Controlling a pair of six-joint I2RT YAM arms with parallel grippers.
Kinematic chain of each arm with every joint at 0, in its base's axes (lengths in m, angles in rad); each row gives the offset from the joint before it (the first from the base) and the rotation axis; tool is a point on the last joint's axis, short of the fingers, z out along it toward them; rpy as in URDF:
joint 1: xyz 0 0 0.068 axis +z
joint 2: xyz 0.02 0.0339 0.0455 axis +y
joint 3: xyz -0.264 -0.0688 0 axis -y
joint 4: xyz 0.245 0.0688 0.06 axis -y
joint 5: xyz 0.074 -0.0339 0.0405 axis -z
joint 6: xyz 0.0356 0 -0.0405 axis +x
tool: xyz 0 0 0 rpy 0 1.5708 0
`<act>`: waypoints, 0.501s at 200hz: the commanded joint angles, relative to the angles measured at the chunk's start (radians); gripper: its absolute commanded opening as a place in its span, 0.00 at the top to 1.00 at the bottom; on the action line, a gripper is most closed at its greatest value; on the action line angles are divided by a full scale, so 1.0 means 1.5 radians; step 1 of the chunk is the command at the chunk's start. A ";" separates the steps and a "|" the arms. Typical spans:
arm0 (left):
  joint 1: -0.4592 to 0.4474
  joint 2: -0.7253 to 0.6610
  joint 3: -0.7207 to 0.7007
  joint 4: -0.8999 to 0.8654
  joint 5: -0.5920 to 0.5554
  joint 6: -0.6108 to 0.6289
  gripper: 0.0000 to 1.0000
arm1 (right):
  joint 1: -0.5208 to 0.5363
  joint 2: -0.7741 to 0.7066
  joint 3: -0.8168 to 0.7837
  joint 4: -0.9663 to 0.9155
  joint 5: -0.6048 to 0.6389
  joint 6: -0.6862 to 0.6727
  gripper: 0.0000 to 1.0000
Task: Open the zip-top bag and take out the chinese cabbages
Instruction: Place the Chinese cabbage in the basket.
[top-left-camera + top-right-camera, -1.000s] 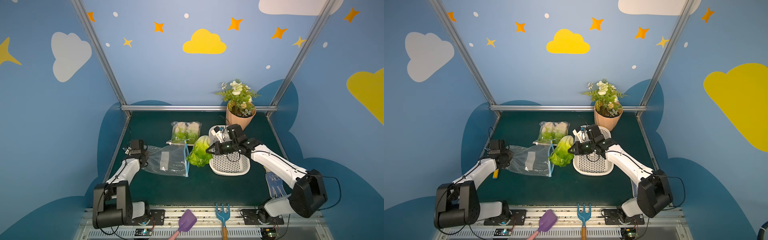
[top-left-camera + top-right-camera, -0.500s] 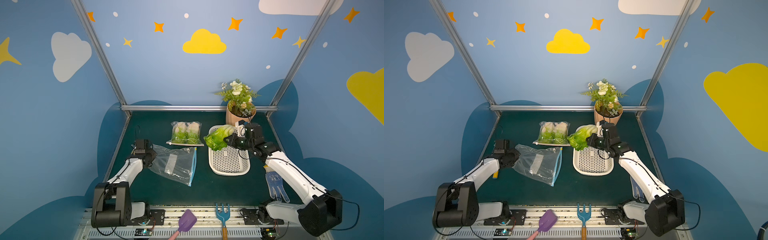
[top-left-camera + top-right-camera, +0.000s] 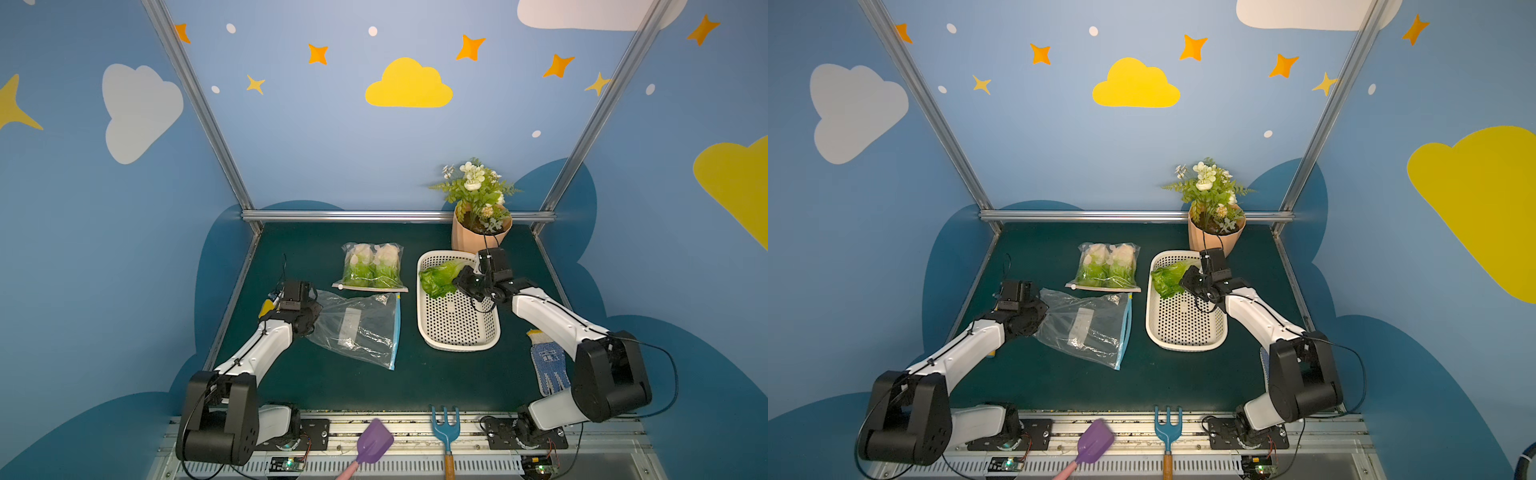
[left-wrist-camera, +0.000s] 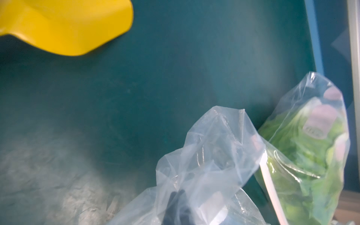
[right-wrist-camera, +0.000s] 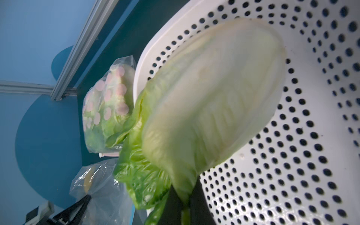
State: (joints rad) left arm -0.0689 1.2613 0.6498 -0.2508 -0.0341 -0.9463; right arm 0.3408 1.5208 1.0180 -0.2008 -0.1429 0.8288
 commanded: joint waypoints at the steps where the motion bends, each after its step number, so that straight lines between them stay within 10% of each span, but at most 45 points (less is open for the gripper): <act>1: -0.001 -0.021 -0.011 -0.020 -0.051 -0.038 0.92 | -0.010 0.034 0.037 0.032 0.010 0.005 1.00; 29: -0.001 -0.021 -0.010 -0.023 -0.051 -0.019 0.79 | -0.017 0.073 0.049 0.045 0.004 0.008 0.99; 75: -0.001 0.017 0.008 -0.027 -0.022 -0.015 0.34 | -0.019 0.095 0.065 0.031 -0.002 -0.006 0.50; 100: -0.001 0.009 0.013 -0.023 -0.024 -0.015 0.23 | -0.019 0.079 0.069 0.023 -0.006 -0.017 0.41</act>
State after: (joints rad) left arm -0.0685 1.2831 0.6441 -0.2691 -0.0650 -0.9749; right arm 0.3111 1.6627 1.0855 -0.1612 -0.1421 0.8272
